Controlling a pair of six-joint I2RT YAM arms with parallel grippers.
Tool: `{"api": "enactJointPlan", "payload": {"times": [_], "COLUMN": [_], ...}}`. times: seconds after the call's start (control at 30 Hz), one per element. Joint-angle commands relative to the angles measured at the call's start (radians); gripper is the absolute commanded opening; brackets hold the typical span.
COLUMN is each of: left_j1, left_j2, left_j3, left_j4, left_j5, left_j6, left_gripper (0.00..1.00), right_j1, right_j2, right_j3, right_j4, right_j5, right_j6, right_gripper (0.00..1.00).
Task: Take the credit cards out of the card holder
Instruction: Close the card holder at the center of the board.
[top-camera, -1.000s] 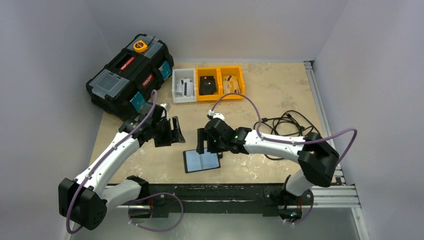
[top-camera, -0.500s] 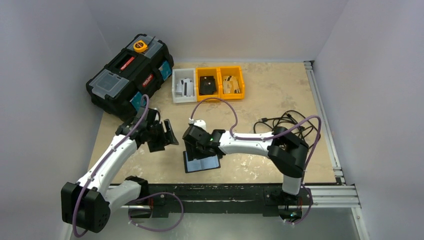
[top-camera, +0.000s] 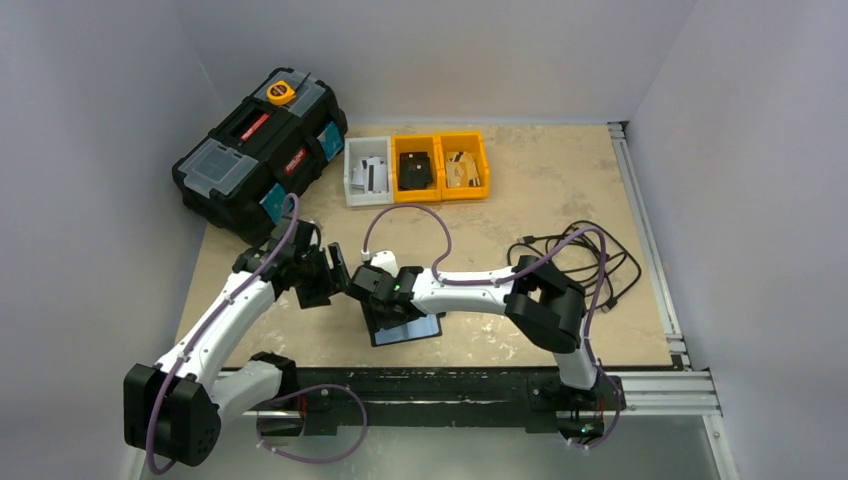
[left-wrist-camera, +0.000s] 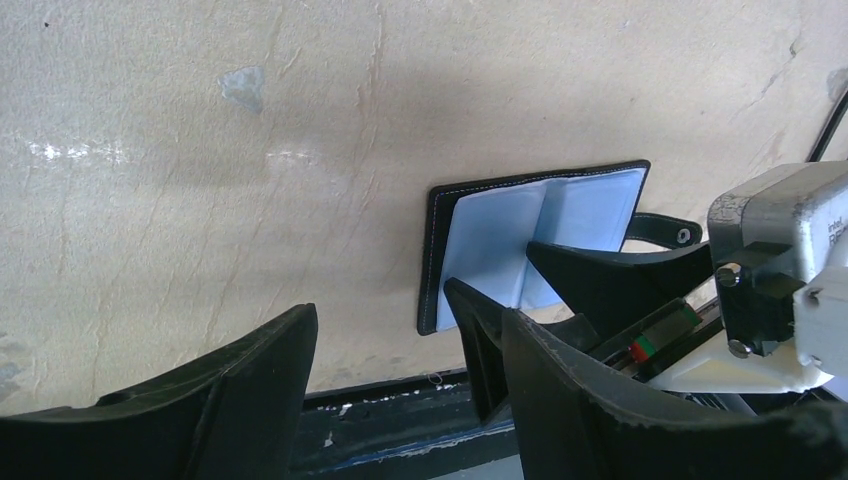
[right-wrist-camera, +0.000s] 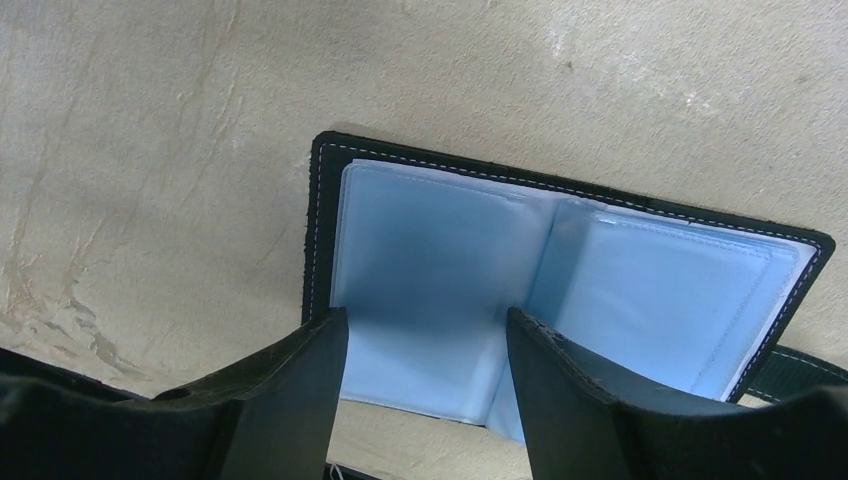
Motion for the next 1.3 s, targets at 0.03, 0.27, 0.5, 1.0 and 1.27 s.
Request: {"api": "enactJointPlan", "payload": {"times": [0.03,0.27,0.5,1.0,1.27], "left_j1": [0.006,0.004,-0.043,-0.178,-0.229], "left_j2": [-0.002,0.033,0.079,0.246,0.304], "left_j3": [-0.008,-0.044,-0.11,-0.138,-0.131], "left_j4": [0.037,0.08,0.167,0.303,0.328], "left_j5": [0.036,0.094,0.172,0.19,0.158], "left_j6": [-0.021,-0.028,-0.066,-0.112,-0.136], "left_gripper": [0.67,0.61,0.44,0.26,0.26], "right_j1": [0.002,-0.006,-0.036,-0.11,-0.126], "right_j2": [0.046,0.031,-0.011,-0.069,-0.09], "right_j3": [0.003,-0.089,-0.175,-0.323,-0.355], "right_j4": [-0.064,0.02,0.113,0.272,0.298], "right_j5": [0.011,-0.059,-0.123,-0.243,-0.258], "right_j6": [0.005,0.016,0.029,0.039,0.041], "right_gripper": [0.59,0.41,0.27,0.13,0.13]}}
